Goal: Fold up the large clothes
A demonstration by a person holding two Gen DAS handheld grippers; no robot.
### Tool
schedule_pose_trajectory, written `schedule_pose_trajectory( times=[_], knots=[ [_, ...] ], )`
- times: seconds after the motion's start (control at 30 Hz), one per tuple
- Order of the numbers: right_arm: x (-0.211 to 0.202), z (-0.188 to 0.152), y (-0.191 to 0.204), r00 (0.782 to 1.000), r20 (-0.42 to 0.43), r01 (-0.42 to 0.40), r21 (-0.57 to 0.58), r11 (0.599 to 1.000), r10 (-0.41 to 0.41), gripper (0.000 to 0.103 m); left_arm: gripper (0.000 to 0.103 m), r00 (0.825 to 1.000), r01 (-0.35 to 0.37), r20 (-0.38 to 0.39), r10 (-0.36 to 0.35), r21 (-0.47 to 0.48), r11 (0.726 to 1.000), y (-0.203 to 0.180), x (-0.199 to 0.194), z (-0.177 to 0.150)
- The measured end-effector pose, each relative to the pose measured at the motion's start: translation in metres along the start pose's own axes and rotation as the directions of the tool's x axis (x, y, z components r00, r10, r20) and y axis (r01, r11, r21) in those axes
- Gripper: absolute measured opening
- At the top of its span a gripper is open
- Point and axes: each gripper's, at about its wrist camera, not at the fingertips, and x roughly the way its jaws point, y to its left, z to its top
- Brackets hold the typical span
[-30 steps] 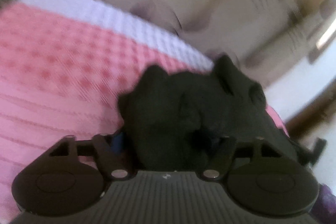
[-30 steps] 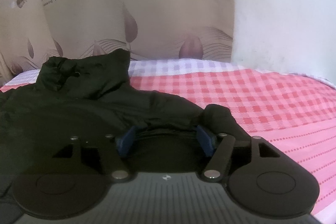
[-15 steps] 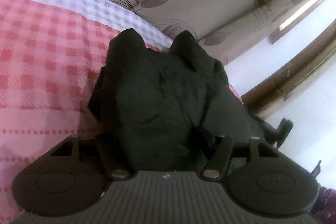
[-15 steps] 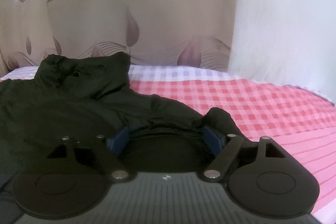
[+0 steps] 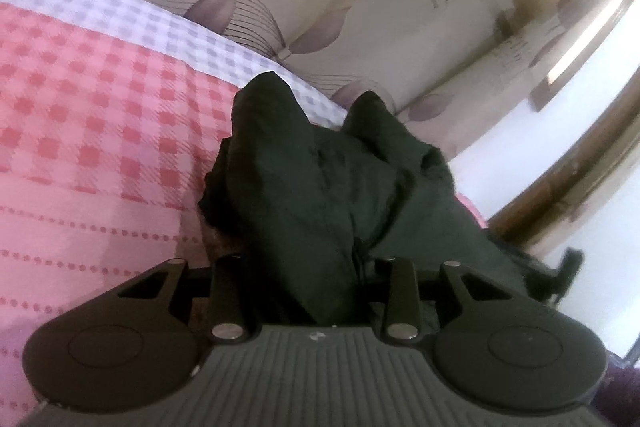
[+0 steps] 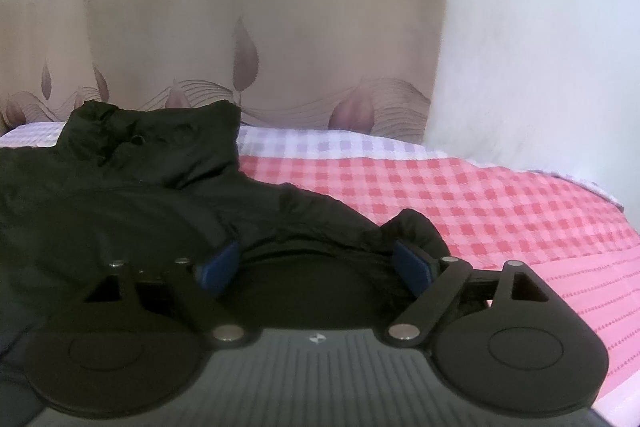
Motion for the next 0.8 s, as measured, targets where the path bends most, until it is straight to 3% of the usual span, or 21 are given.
schedule_pose_trajectory(
  times=[0.07,0.13,0.2,0.23,0.3,0.43,0.53,0.63,0.8],
  knots=[
    [-0.018,0.006,0.01,0.998,0.053,0.041,-0.004,0.999,-0.04,0.085,0.033,0.999,-0.036,-0.009,0.036,0.004,0.999,-0.009,-0.002,0.003],
    [-0.048,0.012,0.024,0.988,0.152,-0.029,-0.004,1.0,0.029,0.08,0.032,0.997,-0.068,-0.021,0.069,0.018,0.997,-0.016,-0.002,0.006],
    [-0.076,0.019,0.05,0.974,0.194,-0.103,-0.066,0.992,0.114,0.049,0.032,0.995,-0.091,-0.035,0.091,0.018,0.996,-0.019,-0.002,0.008],
    [-0.085,0.022,0.064,0.968,0.191,-0.146,-0.103,0.984,0.164,0.046,0.032,0.994,-0.1,-0.041,0.101,0.013,0.995,-0.02,-0.002,0.01],
    [-0.097,0.025,0.094,0.948,0.158,-0.244,-0.187,0.951,0.274,0.03,0.03,0.991,-0.121,-0.047,0.122,0.012,0.993,-0.024,-0.003,0.011],
    [-0.097,0.02,0.146,0.911,0.065,-0.368,-0.317,0.874,0.407,0.029,0.026,0.982,-0.177,-0.07,0.177,-0.007,0.984,-0.036,-0.006,0.014],
    [-0.075,0.013,0.171,0.915,-0.006,-0.375,-0.388,0.842,0.404,0.027,0.025,0.974,-0.21,-0.092,0.209,-0.002,0.978,-0.048,-0.009,0.018],
    [-0.043,0.009,0.178,0.928,-0.088,-0.368,-0.358,0.858,0.361,0.025,0.023,0.97,-0.221,-0.102,0.22,0.003,0.975,-0.066,-0.018,0.024],
    [-0.015,0.007,0.167,0.903,-0.164,-0.425,-0.201,0.883,0.398,0.024,0.021,0.958,-0.244,-0.142,0.249,0.049,0.969,-0.118,-0.027,0.037]
  ],
)
